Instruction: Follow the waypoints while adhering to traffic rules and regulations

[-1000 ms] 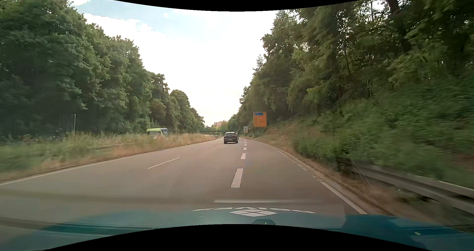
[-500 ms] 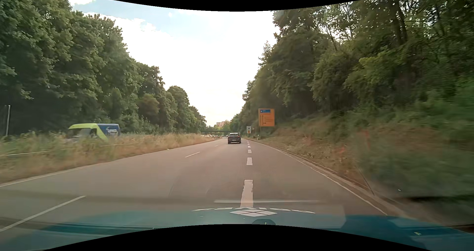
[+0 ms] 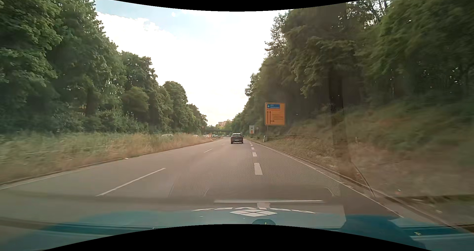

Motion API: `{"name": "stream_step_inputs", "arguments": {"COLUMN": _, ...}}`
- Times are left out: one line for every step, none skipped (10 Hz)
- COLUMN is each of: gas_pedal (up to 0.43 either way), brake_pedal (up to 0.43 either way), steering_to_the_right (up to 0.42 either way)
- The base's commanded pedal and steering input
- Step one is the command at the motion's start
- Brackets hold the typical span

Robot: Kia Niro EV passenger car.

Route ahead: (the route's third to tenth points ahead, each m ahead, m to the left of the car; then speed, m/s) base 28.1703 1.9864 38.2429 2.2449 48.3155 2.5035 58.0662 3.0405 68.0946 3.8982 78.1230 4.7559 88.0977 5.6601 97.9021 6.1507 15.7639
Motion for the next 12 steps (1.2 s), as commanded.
{"name": "stream_step_inputs", "arguments": {"gas_pedal": 0.157, "brake_pedal": 0.0, "steering_to_the_right": -0.006}}
{"name": "stream_step_inputs", "arguments": {"gas_pedal": 0.157, "brake_pedal": 0.0, "steering_to_the_right": -0.006}}
{"name": "stream_step_inputs", "arguments": {"gas_pedal": 0.157, "brake_pedal": 0.0, "steering_to_the_right": -0.005}}
{"name": "stream_step_inputs", "arguments": {"gas_pedal": 0.157, "brake_pedal": 0.0, "steering_to_the_right": -0.005}}
{"name": "stream_step_inputs", "arguments": {"gas_pedal": 0.157, "brake_pedal": 0.0, "steering_to_the_right": -0.005}}
{"name": "stream_step_inputs", "arguments": {"gas_pedal": 0.169, "brake_pedal": 0.0, "steering_to_the_right": -0.004}}
{"name": "stream_step_inputs", "arguments": {"gas_pedal": 0.177, "brake_pedal": 0.0, "steering_to_the_right": -0.004}}
{"name": "stream_step_inputs", "arguments": {"gas_pedal": 0.177, "brake_pedal": 0.0, "steering_to_the_right": -0.004}}
{"name": "stream_step_inputs", "arguments": {"gas_pedal": 0.177, "brake_pedal": 0.0, "steering_to_the_right": -0.004}}
{"name": "stream_step_inputs", "arguments": {"gas_pedal": 0.189, "brake_pedal": 0.0, "steering_to_the_right": -0.004}}
{"name": "stream_step_inputs", "arguments": {"gas_pedal": 0.189, "brake_pedal": 0.0, "steering_to_the_right": -0.004}}
{"name": "stream_step_inputs", "arguments": {"gas_pedal": 0.189, "brake_pedal": 0.0, "steering_to_the_right": -0.003}}
